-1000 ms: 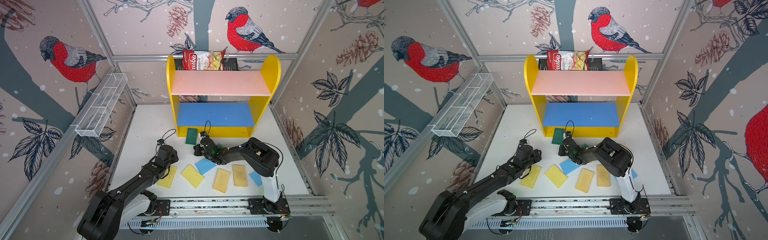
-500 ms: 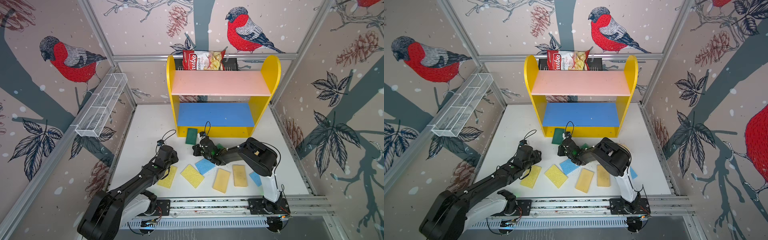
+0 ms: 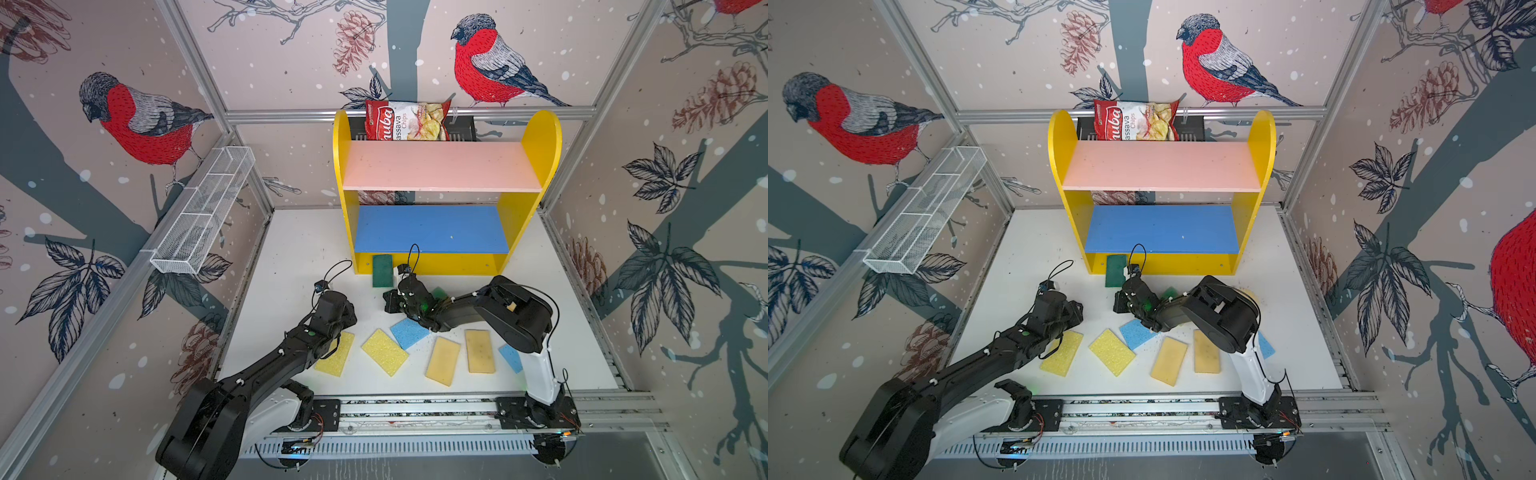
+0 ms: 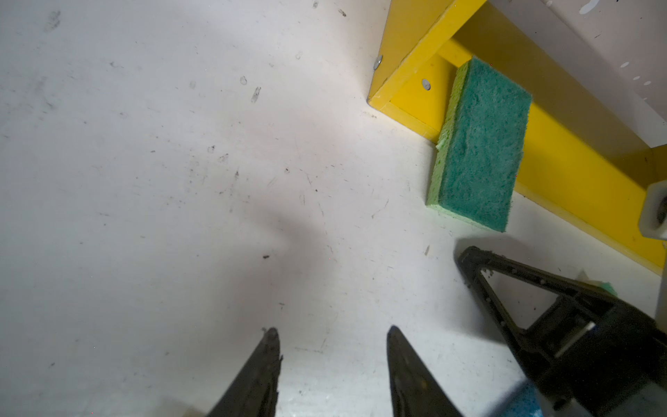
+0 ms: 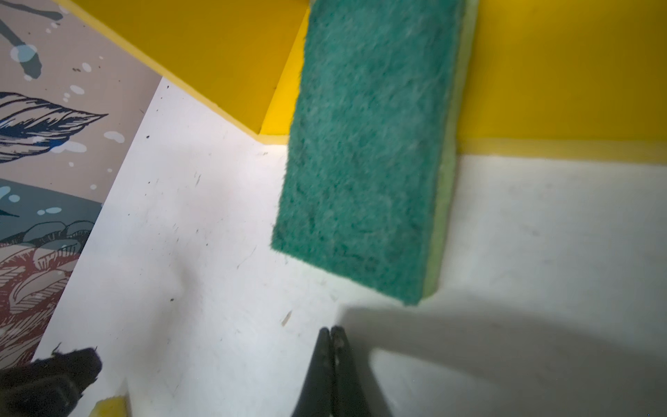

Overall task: Arrange cleaning sponges on a shelf
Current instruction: Move the cleaning sponge to the shelf.

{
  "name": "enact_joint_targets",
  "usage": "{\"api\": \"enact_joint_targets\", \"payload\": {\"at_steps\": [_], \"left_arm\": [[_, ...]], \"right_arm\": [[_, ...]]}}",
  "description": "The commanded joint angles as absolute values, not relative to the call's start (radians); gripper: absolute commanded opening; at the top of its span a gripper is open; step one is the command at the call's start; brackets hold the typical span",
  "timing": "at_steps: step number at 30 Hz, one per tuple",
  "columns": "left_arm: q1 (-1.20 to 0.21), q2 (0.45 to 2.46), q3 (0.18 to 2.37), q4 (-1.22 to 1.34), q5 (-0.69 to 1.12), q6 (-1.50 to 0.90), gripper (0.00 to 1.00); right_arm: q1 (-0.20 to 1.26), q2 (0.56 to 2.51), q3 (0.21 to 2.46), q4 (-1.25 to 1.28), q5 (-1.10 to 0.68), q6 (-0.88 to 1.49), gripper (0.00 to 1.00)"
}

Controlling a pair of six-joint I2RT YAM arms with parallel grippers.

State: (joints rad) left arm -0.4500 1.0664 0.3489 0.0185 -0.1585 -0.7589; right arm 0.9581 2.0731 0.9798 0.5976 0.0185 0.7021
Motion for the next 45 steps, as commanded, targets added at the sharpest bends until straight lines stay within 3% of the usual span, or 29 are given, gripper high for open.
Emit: {"api": "enact_joint_targets", "payload": {"at_steps": [1,12,21,27,30,45], "left_arm": [[-0.449,1.08,0.356,0.037,-0.157,-0.757,0.48],[-0.449,1.087,0.364,0.027,-0.142,-0.77,0.48],[-0.449,1.091,0.348,0.055,-0.136,-0.77,0.48],[-0.448,1.128,0.358,0.07,-0.112,-0.754,0.12],[-0.449,1.146,0.372,0.06,-0.099,-0.74,0.05],[-0.449,1.142,0.355,0.072,-0.092,-0.746,0.05]], "right_arm": [[0.965,2.079,0.969,0.589,0.027,0.704,0.01],[0.911,2.109,1.038,0.581,0.023,0.685,0.02],[0.949,2.067,0.97,0.579,0.03,0.694,0.02],[0.961,2.025,0.889,0.612,0.039,0.724,0.02],[0.964,2.053,0.916,0.6,0.029,0.717,0.02],[0.908,2.151,1.042,0.64,0.028,0.714,0.02]]}}
